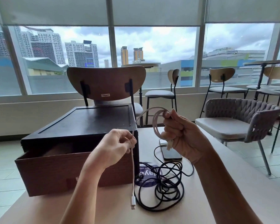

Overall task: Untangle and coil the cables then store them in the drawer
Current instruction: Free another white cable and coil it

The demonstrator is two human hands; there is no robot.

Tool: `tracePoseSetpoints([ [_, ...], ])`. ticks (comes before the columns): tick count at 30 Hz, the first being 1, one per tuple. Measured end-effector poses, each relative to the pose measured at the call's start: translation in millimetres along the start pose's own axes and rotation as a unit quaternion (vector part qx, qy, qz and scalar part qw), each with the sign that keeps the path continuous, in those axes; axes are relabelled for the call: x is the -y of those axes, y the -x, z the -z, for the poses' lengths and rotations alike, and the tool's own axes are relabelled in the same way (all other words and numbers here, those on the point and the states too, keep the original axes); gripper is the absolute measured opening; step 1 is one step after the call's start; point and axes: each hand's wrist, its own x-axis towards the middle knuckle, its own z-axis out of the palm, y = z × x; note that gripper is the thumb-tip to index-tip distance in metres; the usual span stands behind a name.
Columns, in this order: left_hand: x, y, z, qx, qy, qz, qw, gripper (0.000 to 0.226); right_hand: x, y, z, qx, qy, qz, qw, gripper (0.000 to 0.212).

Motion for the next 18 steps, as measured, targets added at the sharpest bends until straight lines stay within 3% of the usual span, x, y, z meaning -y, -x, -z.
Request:
tracePoseSetpoints([
  [5, -4, 5, 1, 0.064, 0.106, 0.023, 0.992, 0.013, 1, -1, 0, -0.018, -0.029, 0.026, 0.999, 0.03],
  [11, -9, 3, -5, 0.133, 0.01, -0.021, 0.991, 0.018, -2, -3, 0, -0.084, -0.049, 0.092, 0.991, 0.037],
  [18, -14, 9, -4, 0.205, 0.003, -0.015, 0.979, 0.012, -1, -2, -2, -0.119, -0.037, 0.098, 0.987, 0.039],
])
